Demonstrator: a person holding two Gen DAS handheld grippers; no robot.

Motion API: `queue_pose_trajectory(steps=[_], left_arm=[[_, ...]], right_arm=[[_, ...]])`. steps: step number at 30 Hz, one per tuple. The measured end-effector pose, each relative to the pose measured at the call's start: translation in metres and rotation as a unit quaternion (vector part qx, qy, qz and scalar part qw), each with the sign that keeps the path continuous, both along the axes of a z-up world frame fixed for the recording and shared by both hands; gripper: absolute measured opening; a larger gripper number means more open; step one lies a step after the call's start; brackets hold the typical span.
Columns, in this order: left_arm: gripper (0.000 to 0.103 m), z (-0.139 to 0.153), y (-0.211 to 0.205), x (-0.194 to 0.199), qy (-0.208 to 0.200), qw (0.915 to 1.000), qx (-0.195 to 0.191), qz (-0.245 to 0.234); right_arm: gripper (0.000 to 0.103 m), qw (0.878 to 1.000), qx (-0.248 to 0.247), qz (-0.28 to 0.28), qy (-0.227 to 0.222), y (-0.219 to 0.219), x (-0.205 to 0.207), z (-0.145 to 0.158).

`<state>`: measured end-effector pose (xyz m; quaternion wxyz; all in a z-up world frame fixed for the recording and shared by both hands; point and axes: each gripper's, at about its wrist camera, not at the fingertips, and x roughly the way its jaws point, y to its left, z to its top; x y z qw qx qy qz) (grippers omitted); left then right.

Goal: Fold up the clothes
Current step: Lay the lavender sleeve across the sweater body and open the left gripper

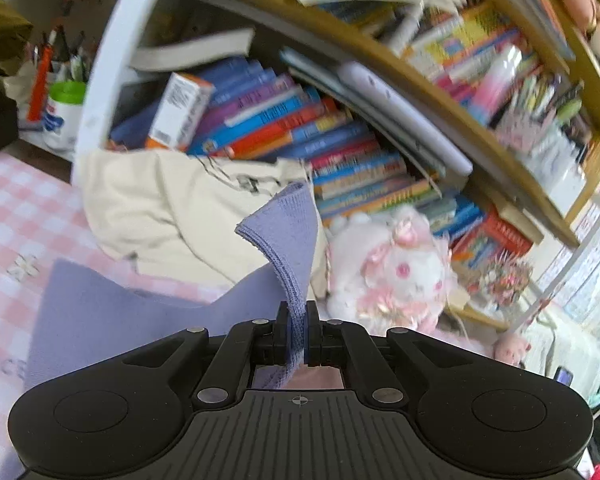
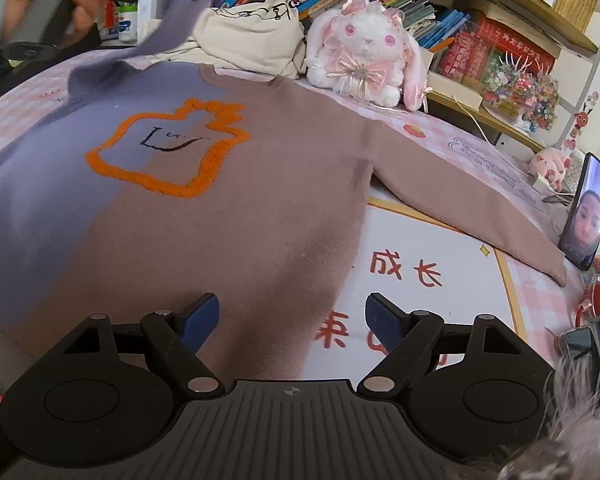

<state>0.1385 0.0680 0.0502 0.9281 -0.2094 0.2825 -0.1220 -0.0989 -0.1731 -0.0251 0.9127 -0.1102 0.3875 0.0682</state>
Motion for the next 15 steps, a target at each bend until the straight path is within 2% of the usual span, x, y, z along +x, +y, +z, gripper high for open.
queue_pose_trajectory(steps=[10,12,15], left_arm=[[0.004,-0.024,-0.053,0.006,0.038,0.9980,0.043,-0.026],[0.009,-0.028,-0.060,0.005,0.049,0.9967,0.053,-0.038],[0.034,-0.030,-0.069,0.000,0.061,0.9939,0.064,-0.065]], right_arm=[[0.079,1.000,0.021,0.018,0.002,-0.019,0.001,-0.005],[0.079,0.999,0.022,0.023,0.002,-0.020,0.002,-0.005],[0.079,0.999,0.022,0.027,0.001,-0.021,0.004,-0.004]])
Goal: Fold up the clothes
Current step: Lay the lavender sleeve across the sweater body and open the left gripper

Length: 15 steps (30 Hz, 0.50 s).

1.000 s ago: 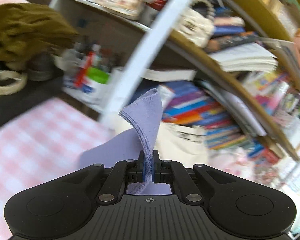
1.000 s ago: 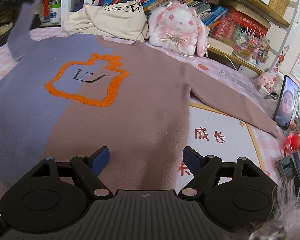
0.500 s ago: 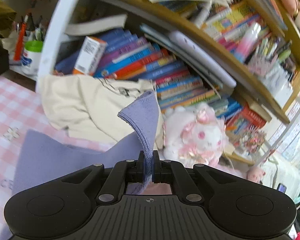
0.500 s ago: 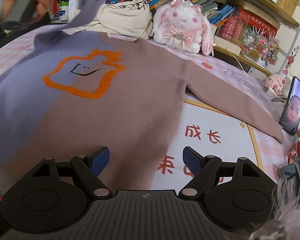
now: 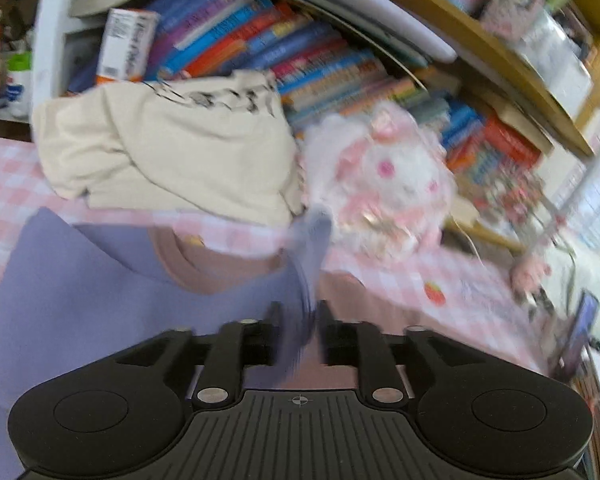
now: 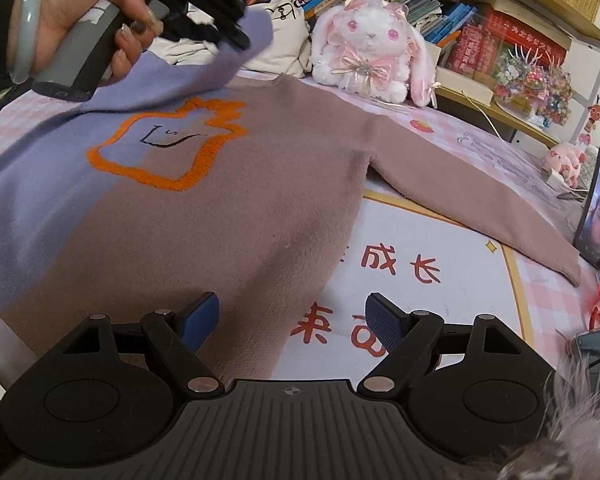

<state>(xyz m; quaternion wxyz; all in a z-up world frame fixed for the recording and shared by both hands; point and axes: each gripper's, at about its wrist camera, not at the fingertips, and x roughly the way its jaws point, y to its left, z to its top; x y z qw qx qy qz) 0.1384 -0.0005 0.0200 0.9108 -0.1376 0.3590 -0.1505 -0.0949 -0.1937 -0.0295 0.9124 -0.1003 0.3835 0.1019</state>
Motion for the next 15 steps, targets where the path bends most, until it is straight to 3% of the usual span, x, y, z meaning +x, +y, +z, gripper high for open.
queue_pose_trajectory(steps=[2,4,6,9,15], left_arm=[[0.056,0.006,-0.002,-0.014,-0.023,0.9991,0.003,-0.035],[0.063,0.011,0.001,-0.031,-0.050,0.9968,0.023,-0.057],[0.063,0.015,0.008,-0.048,-0.072,0.9936,0.049,-0.072],[0.064,0.011,0.030,-0.068,-0.073,0.9896,0.111,-0.053],[0.064,-0.014,0.089,-0.098,-0.031,0.9727,0.230,0.006]], right_arm=[[0.079,1.000,0.000,-0.001,-0.001,0.000,0.002,0.001],[0.079,1.000,0.002,-0.004,-0.003,-0.001,0.004,0.002],[0.079,1.000,0.006,-0.008,-0.003,-0.001,0.006,0.003],[0.079,1.000,0.013,-0.017,0.000,-0.001,0.009,0.003],[0.079,0.999,0.020,-0.031,0.007,0.007,0.014,0.002]])
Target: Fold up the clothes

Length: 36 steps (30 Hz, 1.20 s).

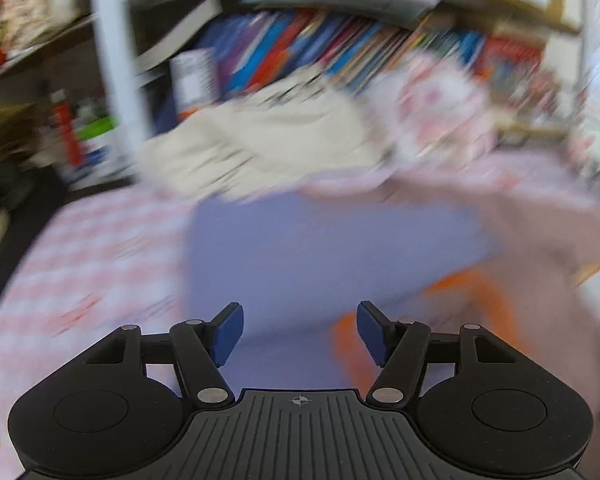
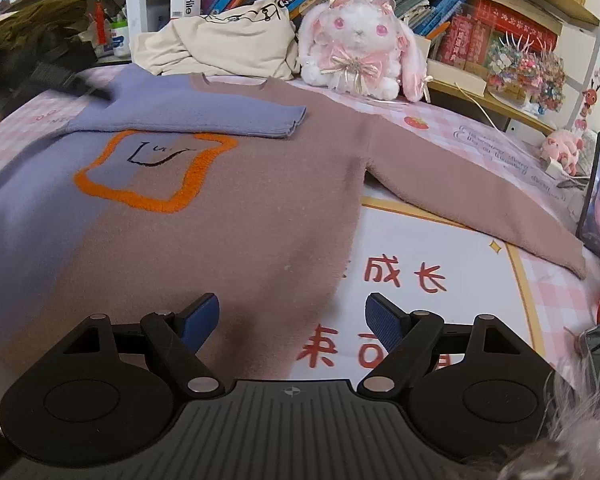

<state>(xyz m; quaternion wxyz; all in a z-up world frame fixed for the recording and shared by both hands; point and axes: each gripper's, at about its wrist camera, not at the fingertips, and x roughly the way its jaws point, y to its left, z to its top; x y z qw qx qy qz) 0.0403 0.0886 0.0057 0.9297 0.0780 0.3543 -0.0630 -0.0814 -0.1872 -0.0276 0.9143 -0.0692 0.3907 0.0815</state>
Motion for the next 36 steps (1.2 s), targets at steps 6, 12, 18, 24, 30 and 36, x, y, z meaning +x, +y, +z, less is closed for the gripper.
queue_pose_trajectory(steps=[6,12,18,24,30,36], left_arm=[[0.064,-0.018,0.055,-0.022,0.033,0.9965,-0.008,0.077],[0.064,-0.029,0.077,-0.027,0.047,0.9945,-0.031,0.089],[0.063,-0.031,0.080,-0.022,0.045,0.9951,-0.055,0.069],[0.049,-0.031,0.080,-0.020,0.043,0.9945,-0.073,0.061],[0.004,-0.027,0.074,-0.017,0.054,0.9969,-0.054,0.018],[0.004,-0.026,0.089,-0.019,0.055,0.9966,-0.054,0.028]], right_arm=[[0.079,1.000,-0.004,-0.030,0.004,0.007,0.000,0.000],[0.078,0.997,-0.009,-0.080,0.008,0.008,-0.002,0.000],[0.075,0.992,0.009,-0.121,0.018,0.006,-0.006,-0.001],[0.048,0.990,0.039,-0.132,0.023,0.007,-0.009,-0.001],[0.015,0.991,0.058,-0.117,0.025,0.017,-0.003,0.002],[0.014,0.993,0.049,-0.109,0.023,0.027,0.002,0.002]])
